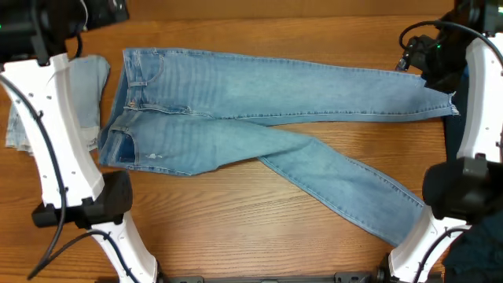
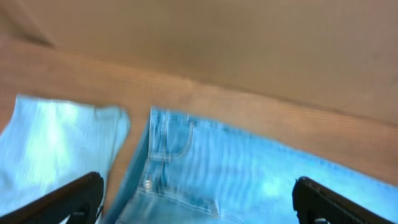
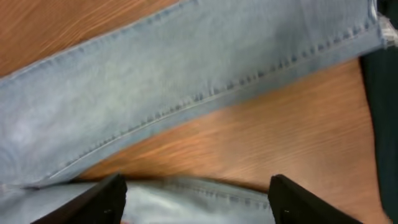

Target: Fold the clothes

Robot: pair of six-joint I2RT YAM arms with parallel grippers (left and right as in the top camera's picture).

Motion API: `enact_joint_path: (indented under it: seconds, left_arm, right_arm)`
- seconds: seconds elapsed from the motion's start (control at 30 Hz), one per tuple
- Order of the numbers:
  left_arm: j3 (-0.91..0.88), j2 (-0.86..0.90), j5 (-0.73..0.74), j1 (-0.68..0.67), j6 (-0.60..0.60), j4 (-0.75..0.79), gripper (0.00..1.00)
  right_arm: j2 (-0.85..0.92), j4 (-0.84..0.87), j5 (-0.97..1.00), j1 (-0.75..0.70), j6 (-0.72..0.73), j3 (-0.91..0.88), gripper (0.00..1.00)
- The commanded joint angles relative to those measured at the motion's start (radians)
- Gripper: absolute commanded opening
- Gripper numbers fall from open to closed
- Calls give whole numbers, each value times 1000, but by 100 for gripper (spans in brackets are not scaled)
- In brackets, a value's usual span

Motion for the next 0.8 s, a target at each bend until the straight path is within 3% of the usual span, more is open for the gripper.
enact_joint_path:
  seconds: [0.0,0.13,0.37,0.43,0.57,0.73,0.77]
  left_arm:
    - [5,-69,-2,-22,-36,-140,100]
    - [-65,-69,-8,-57,-35,-185,100]
    - [-311,-69,-64,-74,-36,-97,100]
    - [-405,-69,-42,-74,-35,-32,100]
    - [-570,-69,-43,-74,-35,85,100]
    - [-678,-68,-43,-74,-27,179,100]
    - [-681,-68,-43,-74,-27,188,100]
  right_arm:
    - [-119,-51,5,5,24,26,79]
    - [-290,-54,-89,6,48,-75,80]
    - [-744,-23,83,8,102,-658,80]
    - [-852,8,92,-3,128,-830,93]
    - [-855,62,44,-92,76,-1061,92]
    - [-716,148,29,-110,93,-1094,90]
    - [-682,145,14,-110,118,-1094,81]
